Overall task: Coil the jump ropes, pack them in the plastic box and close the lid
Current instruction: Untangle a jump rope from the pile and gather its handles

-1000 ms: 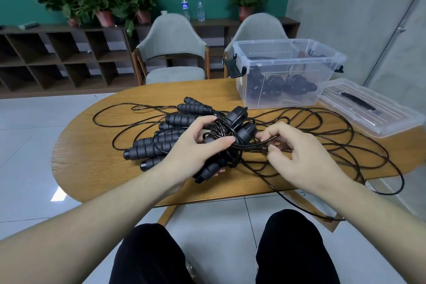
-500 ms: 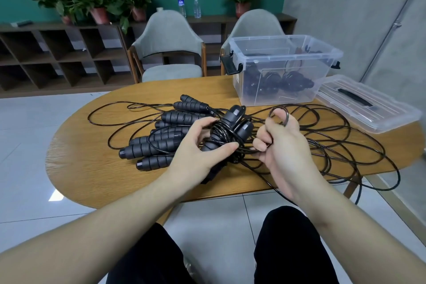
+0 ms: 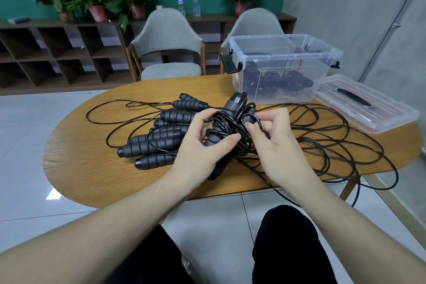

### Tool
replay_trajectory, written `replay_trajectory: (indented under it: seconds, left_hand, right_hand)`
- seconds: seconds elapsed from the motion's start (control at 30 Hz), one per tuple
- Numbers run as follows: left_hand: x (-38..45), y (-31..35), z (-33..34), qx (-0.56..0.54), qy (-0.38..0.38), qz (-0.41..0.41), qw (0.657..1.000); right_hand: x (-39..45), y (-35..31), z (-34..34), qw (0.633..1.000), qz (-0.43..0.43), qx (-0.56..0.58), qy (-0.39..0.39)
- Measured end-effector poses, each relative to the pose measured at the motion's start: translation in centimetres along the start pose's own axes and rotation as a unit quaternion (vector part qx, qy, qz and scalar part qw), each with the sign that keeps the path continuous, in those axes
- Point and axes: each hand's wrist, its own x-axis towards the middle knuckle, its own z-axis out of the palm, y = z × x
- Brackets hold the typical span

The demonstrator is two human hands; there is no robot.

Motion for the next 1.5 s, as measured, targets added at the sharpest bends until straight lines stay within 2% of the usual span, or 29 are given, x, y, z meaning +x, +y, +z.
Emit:
replay_trajectory:
  seconds: [0.17,0.3,0.4,0.5,0.77,0.93,1.07,1.2,1.4,1.5]
  left_hand:
    - [-0.3,-0.1,-0.7,0.044,-0.034,0.0,0.998]
    - [-0.2,0.0,-1.3,0.09,-0.085,-0.011,0.992]
    - [-0.2,-0.2,-1.3,0.058,-0.113,-0.032,0.991]
    - [-0.3,0.2,-0.8,-0.004,-0.097,-0.043,0.994]
    - [0.2,0.2,-1.3,0.018,-0.113,-0.02,0.993]
    - [-0.1,0.0,-1.1,0.013,-0.1,-0.024,0.995]
    - [-0.1,0.5,-1.1,0.037,-0.096,-0.008,0.995]
    - [0.0,1.0,-1.1,-0.017,-0.113,-0.063,0.991]
    - [0.4,2.4,-1.6,0.032,-0.16,-0.084,0.983]
    - [0.5,2.9,-1.5,0.021,-0.17,-0.105,0.98]
  right_hand:
    - [-0.6,0.9,-0.8,0.998,-0.042,-0.043,0.008]
    - [-1.0,1.5,-1.3,0.996,-0.091,0.006,0.008]
    - [-1.1,1.5,-1.6,0.991,-0.118,0.061,-0.019]
    - [-0.6,1.5,-1.7,0.989,-0.11,0.093,-0.041]
    - [-0.2,1.1,-2.7,0.979,-0.025,0.171,-0.104]
    - [-0.1,1.4,-2.7,0.997,-0.035,0.065,0.015]
    - [0.3,2.3,-2.1,0.995,-0.002,0.096,0.036]
    - [0.2,2.4,-1.4,0.991,-0.053,0.085,0.086]
    - [-0.4,3.0,-0.5,0.981,-0.073,0.14,0.114]
    - [-0.7,2.9,-0.2,0.979,-0.085,0.122,0.141]
